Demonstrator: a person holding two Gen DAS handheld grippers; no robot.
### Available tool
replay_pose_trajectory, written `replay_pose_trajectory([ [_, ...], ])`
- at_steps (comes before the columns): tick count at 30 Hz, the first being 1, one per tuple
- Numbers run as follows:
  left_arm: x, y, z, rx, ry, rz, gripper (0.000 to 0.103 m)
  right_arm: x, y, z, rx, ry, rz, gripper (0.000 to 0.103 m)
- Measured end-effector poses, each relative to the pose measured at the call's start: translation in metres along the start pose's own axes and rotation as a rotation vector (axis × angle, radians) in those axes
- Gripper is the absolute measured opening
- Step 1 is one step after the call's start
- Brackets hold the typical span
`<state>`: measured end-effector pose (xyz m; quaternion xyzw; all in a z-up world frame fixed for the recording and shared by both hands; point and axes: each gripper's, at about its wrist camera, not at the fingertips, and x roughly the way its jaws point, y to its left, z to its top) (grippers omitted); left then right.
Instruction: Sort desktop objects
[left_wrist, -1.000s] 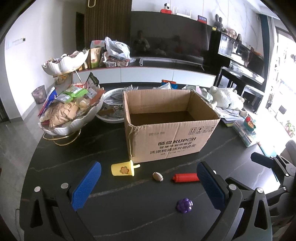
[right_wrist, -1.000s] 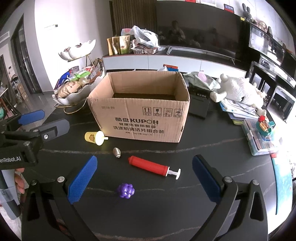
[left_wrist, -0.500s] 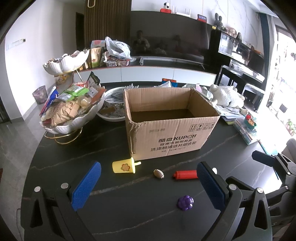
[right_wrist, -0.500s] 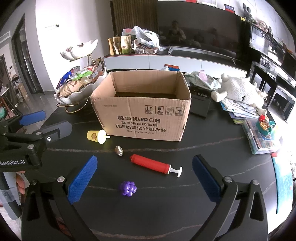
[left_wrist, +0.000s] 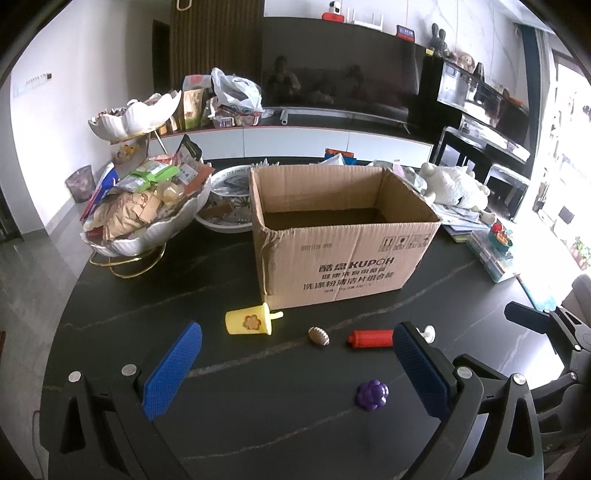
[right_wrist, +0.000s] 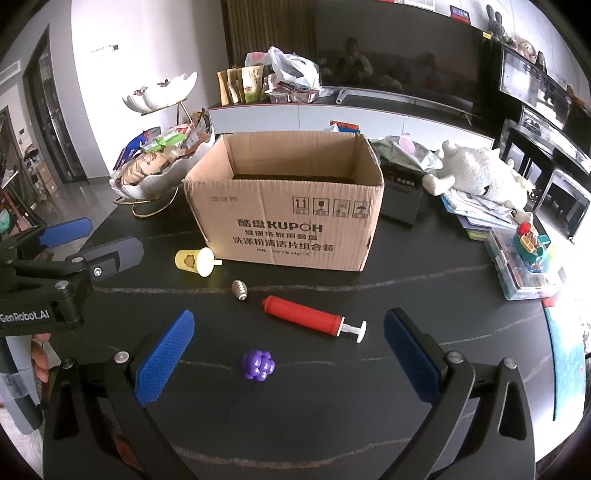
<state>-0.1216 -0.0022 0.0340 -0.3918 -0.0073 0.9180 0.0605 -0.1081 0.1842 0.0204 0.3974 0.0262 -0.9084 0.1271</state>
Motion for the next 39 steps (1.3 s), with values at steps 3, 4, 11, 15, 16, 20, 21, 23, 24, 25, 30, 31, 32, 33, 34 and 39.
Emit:
replay_pose_trajectory([
  [3,0.001,0.000,-0.003,-0.003,0.006,-0.001,0.102,0.001,-0.001,-0.004,0.005,0.006,0.001,0.102],
  [4,0.002,0.000,-0.004,-0.004,0.008,-0.001,0.102,0.001,-0.001,-0.005,0.007,0.008,0.001,0.102],
  [11,0.006,0.003,-0.011,-0.014,0.022,0.002,0.102,0.003,-0.003,-0.010,0.019,0.016,0.001,0.102],
  [15,0.009,0.006,-0.015,-0.013,0.031,0.017,0.102,0.005,-0.004,-0.012,0.023,0.022,0.003,0.102],
  [16,0.010,0.007,-0.017,-0.013,0.034,0.019,0.102,0.006,-0.004,-0.013,0.024,0.024,0.004,0.102],
  [20,0.016,0.010,-0.021,-0.017,0.052,0.029,0.102,0.010,-0.004,-0.016,0.027,0.034,0.009,0.102],
  [21,0.017,0.011,-0.022,-0.016,0.056,0.032,0.102,0.012,-0.004,-0.016,0.028,0.037,0.009,0.102],
  [23,0.020,0.013,-0.024,-0.017,0.063,0.038,0.102,0.015,-0.004,-0.018,0.029,0.043,0.009,0.102],
  [24,0.022,0.014,-0.025,-0.018,0.066,0.039,0.102,0.016,-0.005,-0.018,0.030,0.046,0.009,0.102],
  [25,0.024,0.016,-0.027,-0.021,0.071,0.040,0.102,0.017,-0.005,-0.019,0.032,0.048,0.010,0.102],
  [30,0.032,0.021,-0.032,-0.025,0.085,0.051,0.102,0.026,-0.006,-0.024,0.033,0.065,0.013,0.102],
  [31,0.034,0.022,-0.033,-0.023,0.090,0.056,0.102,0.028,-0.006,-0.025,0.033,0.069,0.013,0.102],
  [32,0.035,0.023,-0.034,-0.021,0.092,0.059,0.102,0.030,-0.006,-0.025,0.034,0.073,0.013,0.102],
  [33,0.037,0.024,-0.035,-0.022,0.092,0.064,0.102,0.032,-0.006,-0.026,0.037,0.075,0.011,0.102],
  [34,0.038,0.025,-0.036,-0.024,0.091,0.069,0.102,0.033,-0.007,-0.027,0.038,0.078,0.011,0.102],
  [39,0.046,0.029,-0.037,-0.021,0.105,0.079,0.102,0.043,-0.009,-0.030,0.050,0.095,0.011,0.102],
])
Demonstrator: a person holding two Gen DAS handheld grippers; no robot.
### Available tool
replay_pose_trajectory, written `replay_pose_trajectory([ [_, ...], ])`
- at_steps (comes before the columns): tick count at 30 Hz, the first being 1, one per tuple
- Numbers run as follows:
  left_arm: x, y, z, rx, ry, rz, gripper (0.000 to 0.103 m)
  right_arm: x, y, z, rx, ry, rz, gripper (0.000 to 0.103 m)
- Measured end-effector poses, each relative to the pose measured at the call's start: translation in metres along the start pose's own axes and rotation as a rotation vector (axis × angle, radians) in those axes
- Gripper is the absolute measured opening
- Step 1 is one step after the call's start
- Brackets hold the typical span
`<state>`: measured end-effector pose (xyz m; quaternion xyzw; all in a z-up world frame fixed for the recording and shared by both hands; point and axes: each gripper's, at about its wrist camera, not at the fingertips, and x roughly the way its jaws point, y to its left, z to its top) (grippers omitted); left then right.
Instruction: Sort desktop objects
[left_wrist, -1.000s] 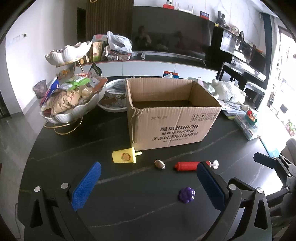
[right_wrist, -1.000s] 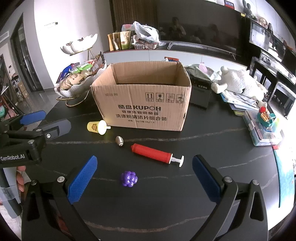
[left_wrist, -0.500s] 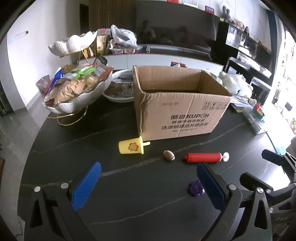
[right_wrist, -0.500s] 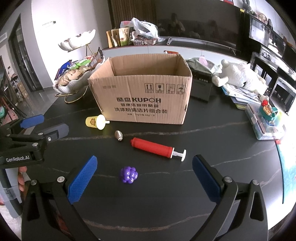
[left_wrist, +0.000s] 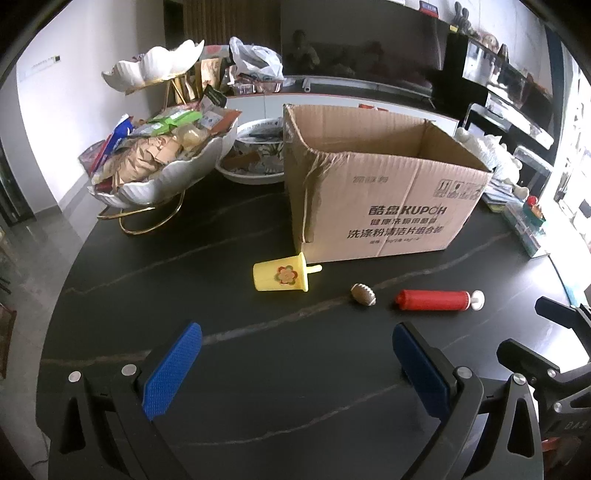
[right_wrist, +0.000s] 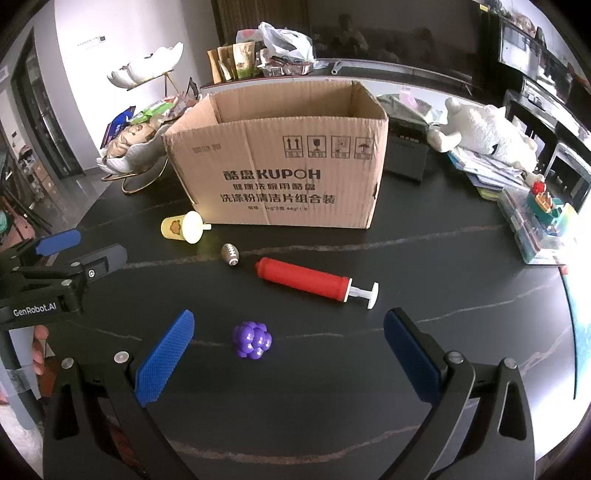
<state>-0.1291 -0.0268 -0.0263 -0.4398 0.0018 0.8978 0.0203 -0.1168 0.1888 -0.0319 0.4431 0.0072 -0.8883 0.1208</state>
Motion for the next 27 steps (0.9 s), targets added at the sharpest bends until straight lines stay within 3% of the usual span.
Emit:
replay_pose_trajectory([
  [10,0.021,0.007,-0.002,-0.009,0.039,0.004,0.102,0.019,-0.005,0.001,-0.003,0.020,0.002,0.102],
  [27,0.047,0.006,0.005,-0.006,0.074,0.003,0.102,0.063,0.000,0.016,-0.146,0.079,-0.061,0.102],
])
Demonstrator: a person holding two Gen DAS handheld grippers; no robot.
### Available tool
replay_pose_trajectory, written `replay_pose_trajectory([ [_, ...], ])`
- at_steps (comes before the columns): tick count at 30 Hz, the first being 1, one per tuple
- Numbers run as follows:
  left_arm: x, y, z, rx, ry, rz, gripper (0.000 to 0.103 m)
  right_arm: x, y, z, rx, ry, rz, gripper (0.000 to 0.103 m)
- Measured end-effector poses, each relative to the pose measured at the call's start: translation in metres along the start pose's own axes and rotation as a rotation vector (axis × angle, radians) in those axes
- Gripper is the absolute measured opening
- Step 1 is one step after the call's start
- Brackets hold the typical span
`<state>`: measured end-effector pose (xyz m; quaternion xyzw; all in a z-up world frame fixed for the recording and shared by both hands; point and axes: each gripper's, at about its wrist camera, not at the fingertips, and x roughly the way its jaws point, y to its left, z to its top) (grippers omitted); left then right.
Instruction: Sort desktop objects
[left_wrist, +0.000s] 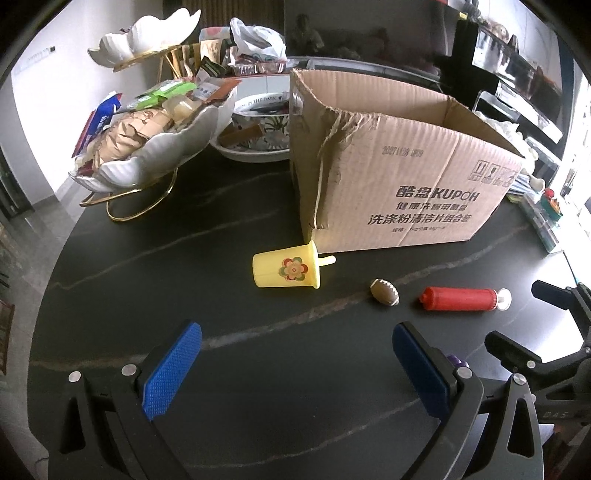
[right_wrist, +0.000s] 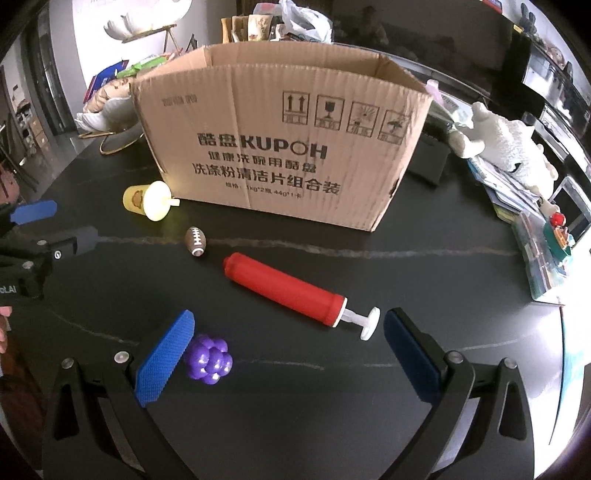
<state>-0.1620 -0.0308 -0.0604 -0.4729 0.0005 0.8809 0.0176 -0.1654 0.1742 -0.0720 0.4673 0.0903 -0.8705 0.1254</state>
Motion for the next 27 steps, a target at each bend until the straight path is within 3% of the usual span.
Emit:
replay_pose_trajectory([
  [3,0.004,-0.001,0.000,0.002,0.006,0.000,0.102,0.007,-0.002,0.002,-0.004,0.015,0.002,0.101],
  [8,0.009,-0.001,0.002,0.000,0.014,-0.001,0.102,0.019,-0.007,0.004,0.008,0.043,0.006,0.090],
  [24,0.026,-0.003,0.005,0.005,0.046,0.000,0.102,0.043,-0.006,0.011,-0.058,0.073,-0.012,0.084],
  [27,0.027,-0.002,0.005,0.002,0.046,0.000,0.102,0.047,-0.002,0.012,-0.071,0.080,-0.018,0.078],
])
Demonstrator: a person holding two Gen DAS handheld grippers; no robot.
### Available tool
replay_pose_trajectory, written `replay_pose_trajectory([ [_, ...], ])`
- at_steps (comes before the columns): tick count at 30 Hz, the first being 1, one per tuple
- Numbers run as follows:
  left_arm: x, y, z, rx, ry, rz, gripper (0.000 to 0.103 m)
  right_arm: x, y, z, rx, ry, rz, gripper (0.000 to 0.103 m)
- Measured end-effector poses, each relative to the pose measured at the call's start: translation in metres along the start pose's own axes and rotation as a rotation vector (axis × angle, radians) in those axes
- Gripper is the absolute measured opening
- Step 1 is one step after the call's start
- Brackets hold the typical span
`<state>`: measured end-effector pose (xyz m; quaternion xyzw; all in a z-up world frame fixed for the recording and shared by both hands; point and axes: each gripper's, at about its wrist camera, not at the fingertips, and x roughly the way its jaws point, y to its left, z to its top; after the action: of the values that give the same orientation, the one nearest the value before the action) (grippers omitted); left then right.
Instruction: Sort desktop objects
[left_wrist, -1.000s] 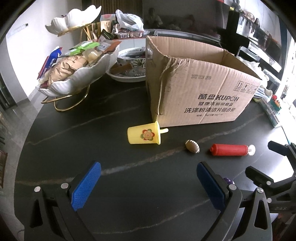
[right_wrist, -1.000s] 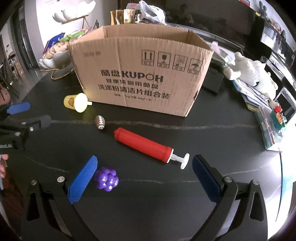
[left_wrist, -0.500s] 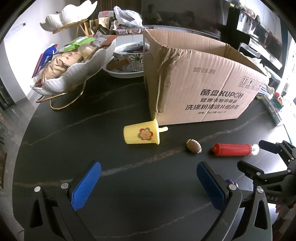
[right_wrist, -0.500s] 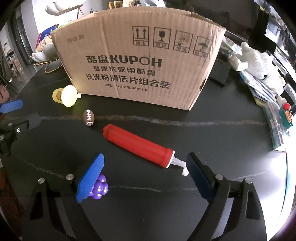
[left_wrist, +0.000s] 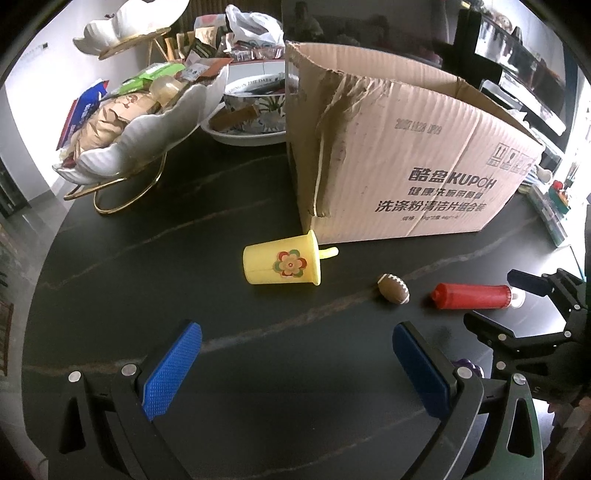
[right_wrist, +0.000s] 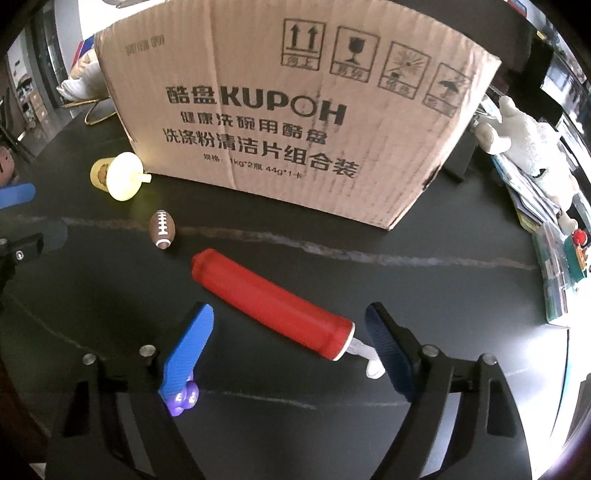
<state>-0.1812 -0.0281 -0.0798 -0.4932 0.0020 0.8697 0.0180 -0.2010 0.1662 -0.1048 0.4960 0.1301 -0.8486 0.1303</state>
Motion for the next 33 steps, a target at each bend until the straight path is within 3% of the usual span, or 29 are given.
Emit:
replay_pose_trajectory([
  [12,0.002,0.004,0.001,-0.010,0.006,-0.012,0.102,0.004,0.007,-0.001,-0.034,0.035,-0.002,0.047],
  [17,0.001,0.004,0.002,-0.009,-0.001,-0.013,0.102,0.002,0.004,-0.002,-0.007,0.041,0.018,0.028],
  [33,0.008,0.005,0.002,-0.015,0.008,-0.011,0.102,-0.017,-0.004,-0.009,0.077,0.005,0.050,0.027],
])
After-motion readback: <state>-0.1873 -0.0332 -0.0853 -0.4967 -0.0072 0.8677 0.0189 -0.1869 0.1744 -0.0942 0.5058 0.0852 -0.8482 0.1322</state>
